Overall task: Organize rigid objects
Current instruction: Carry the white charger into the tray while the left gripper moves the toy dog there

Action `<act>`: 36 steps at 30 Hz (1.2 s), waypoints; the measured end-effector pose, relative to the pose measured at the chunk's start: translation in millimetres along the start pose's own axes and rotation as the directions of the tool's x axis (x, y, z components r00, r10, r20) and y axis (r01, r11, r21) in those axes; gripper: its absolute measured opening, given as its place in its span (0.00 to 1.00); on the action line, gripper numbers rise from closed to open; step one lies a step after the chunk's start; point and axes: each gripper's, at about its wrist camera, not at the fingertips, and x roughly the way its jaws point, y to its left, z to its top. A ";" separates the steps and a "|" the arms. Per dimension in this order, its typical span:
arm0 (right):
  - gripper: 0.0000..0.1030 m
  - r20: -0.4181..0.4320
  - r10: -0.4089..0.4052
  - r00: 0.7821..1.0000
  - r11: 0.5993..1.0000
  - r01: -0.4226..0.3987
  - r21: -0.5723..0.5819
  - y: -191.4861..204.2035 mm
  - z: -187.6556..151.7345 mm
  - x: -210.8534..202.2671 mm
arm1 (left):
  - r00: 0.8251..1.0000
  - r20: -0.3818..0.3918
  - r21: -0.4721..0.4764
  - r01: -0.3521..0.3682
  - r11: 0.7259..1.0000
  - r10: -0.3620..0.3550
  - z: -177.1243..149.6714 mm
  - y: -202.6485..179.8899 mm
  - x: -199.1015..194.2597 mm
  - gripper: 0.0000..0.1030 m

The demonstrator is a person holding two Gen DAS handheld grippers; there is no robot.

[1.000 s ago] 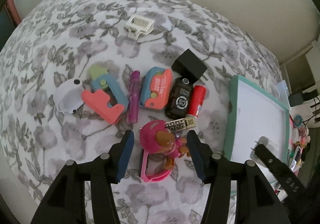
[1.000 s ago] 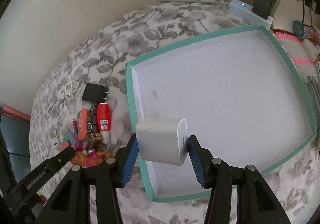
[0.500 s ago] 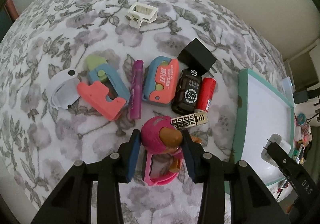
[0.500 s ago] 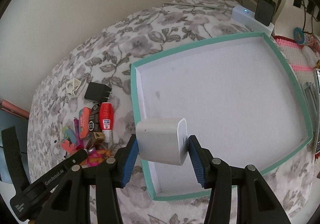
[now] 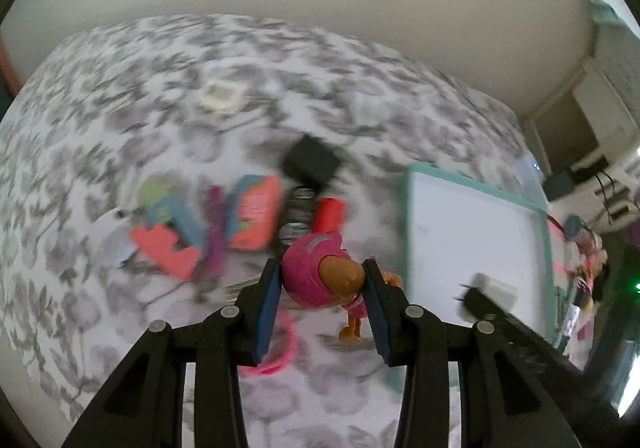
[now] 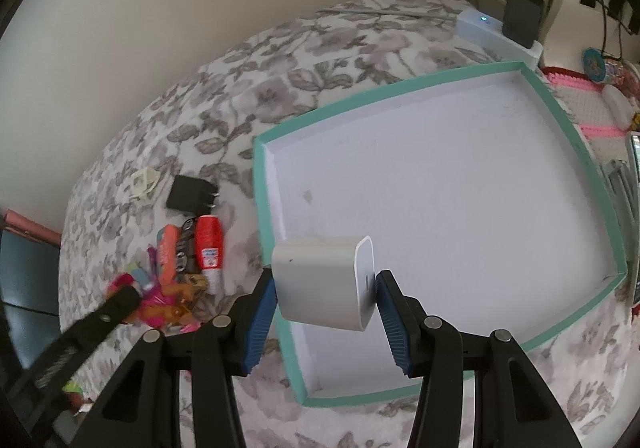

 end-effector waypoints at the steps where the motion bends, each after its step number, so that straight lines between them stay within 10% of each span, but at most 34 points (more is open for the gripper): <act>1: 0.51 -0.002 -0.014 1.000 1.000 0.014 0.009 -4.0 0.9 2.1 | 1.000 -0.005 0.018 0.004 1.000 -0.004 1.1 -8.6 3.2 0.41; 18: 0.52 0.062 -0.252 0.966 0.941 0.229 0.250 -102.1 28.7 -7.3 | 0.990 -0.065 0.151 0.134 0.979 -0.126 -0.7 -121.4 64.6 0.41; 36: 0.78 0.140 -0.245 0.959 0.962 0.222 0.162 -82.5 32.1 -32.1 | 0.995 0.096 0.060 0.021 0.998 -0.026 14.8 -67.9 17.3 0.88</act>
